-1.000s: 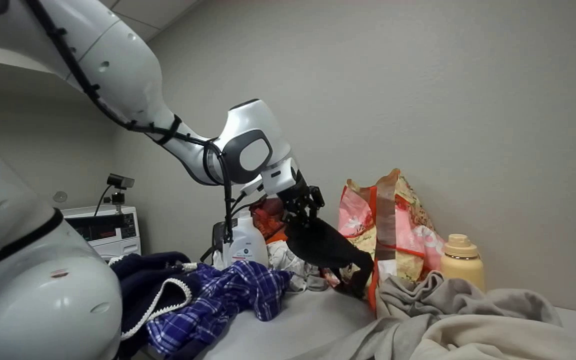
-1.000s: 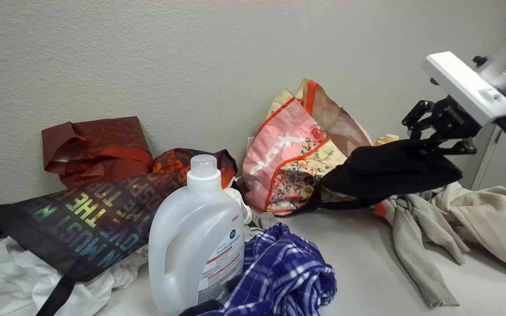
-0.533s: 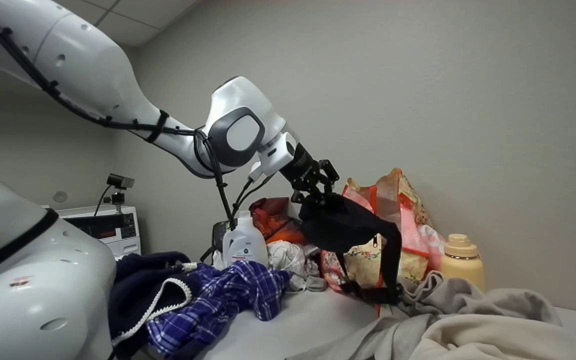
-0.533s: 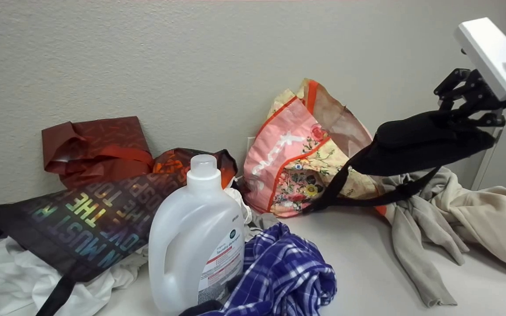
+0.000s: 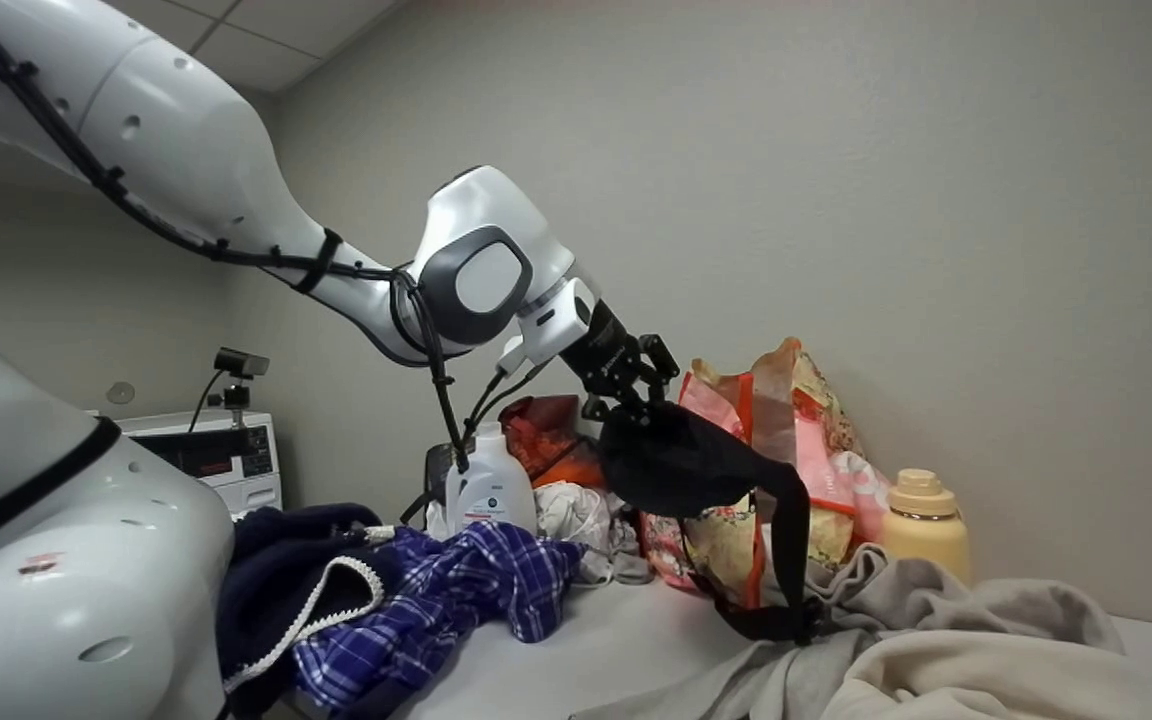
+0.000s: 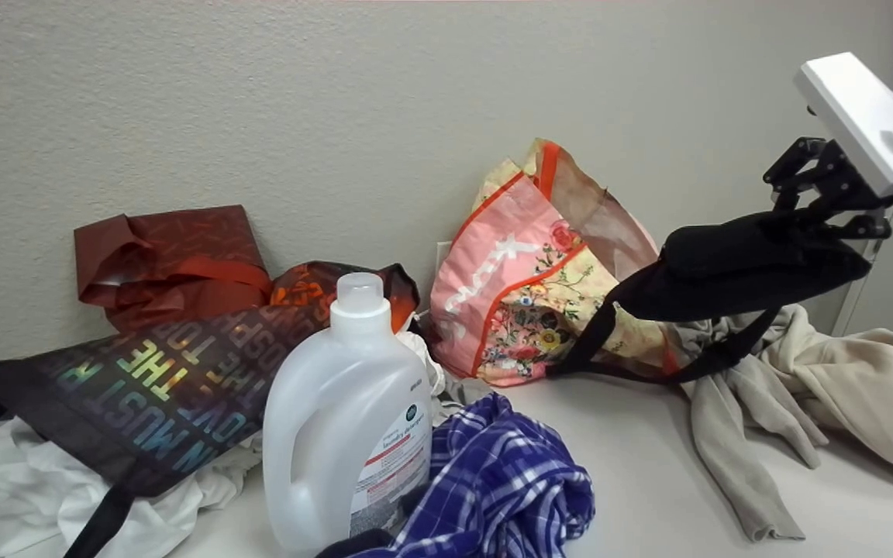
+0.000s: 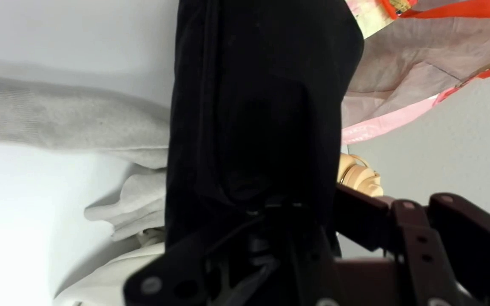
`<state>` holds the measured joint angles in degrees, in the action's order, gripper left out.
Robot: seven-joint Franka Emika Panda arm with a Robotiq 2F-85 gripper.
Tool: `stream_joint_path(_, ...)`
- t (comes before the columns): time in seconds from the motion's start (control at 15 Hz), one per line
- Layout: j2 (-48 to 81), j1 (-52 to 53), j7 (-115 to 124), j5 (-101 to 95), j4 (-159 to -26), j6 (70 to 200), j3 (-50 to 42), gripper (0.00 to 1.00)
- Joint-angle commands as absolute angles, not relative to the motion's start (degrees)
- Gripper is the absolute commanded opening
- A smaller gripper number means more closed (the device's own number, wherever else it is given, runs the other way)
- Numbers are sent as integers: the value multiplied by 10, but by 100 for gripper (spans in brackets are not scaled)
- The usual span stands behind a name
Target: Move the black bag to the right of the yellow bottle
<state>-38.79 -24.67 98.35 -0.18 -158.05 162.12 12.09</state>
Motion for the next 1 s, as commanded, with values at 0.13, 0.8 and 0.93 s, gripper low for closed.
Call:
stream_joint_path(0.13,-359,-266,991,-3,-1535,1631,117,4)
stream_joint_path(0.8,-172,-471,1122,-45,-1260,1640,169,3)
stream_joint_path(0.93,-134,-511,1169,-61,-1196,1624,189,3)
